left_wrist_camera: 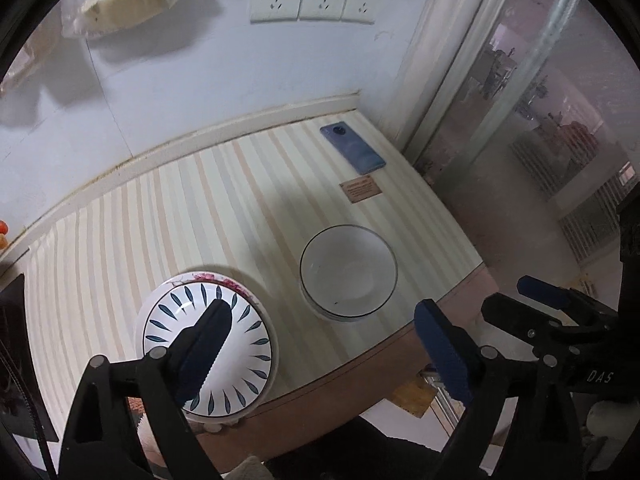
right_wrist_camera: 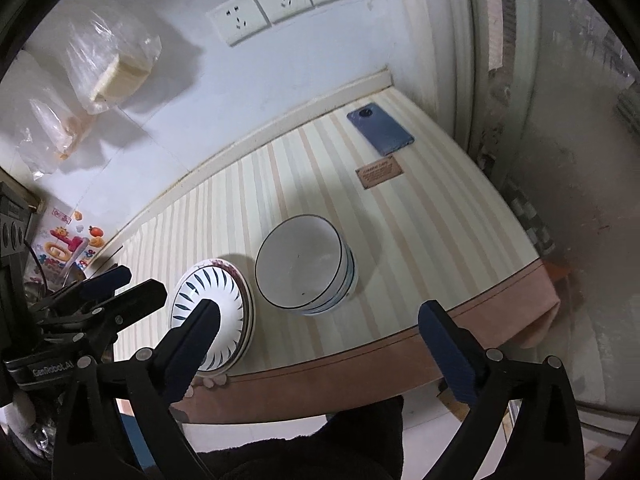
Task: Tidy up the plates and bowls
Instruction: 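Open both grippers and move them around the nested bowl stack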
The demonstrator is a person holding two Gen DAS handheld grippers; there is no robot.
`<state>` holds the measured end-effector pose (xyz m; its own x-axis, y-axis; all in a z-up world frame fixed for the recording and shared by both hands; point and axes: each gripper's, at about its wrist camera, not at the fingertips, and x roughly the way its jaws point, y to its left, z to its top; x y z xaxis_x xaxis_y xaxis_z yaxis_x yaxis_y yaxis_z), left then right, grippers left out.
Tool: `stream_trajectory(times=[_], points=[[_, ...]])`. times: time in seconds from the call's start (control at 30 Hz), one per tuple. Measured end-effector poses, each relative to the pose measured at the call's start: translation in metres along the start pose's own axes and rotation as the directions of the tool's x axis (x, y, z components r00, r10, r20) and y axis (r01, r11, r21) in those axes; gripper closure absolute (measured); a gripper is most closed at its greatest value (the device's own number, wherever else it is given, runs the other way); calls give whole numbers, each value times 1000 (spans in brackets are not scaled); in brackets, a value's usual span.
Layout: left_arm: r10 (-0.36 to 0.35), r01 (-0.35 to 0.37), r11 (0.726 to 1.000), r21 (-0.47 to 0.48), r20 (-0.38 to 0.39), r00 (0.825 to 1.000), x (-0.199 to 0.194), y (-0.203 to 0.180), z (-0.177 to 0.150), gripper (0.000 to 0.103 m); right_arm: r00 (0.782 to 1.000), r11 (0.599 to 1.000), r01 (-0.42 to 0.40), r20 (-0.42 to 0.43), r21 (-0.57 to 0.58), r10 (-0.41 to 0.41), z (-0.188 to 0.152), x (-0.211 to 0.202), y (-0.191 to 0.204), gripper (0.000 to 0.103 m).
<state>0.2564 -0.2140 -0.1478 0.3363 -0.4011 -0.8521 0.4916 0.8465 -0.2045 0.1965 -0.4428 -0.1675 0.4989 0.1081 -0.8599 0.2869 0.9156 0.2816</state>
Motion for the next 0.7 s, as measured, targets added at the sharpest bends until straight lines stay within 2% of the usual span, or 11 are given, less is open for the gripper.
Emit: stream_trajectory(times=[0.17,0.3,0.5,0.7], points=[[-13,13,1000,-13,9,1000,-7,-5,3,9,999,1000,-12,33,15,11,1,-25,-3,1],[-8,8,1000,-26,-7,1000,4,-5,7,9,999,1000,-22,34,22,21,9,-23,-9,1],[19,-22,999,-43,-69,997,46,2,18,9,998,998,-51,-40,34,52,20,19,-24,1],[28,-41,996,-80,-154,988,101,16,34,9,980,990,-110,-154,85,122,28,88,-42,1]])
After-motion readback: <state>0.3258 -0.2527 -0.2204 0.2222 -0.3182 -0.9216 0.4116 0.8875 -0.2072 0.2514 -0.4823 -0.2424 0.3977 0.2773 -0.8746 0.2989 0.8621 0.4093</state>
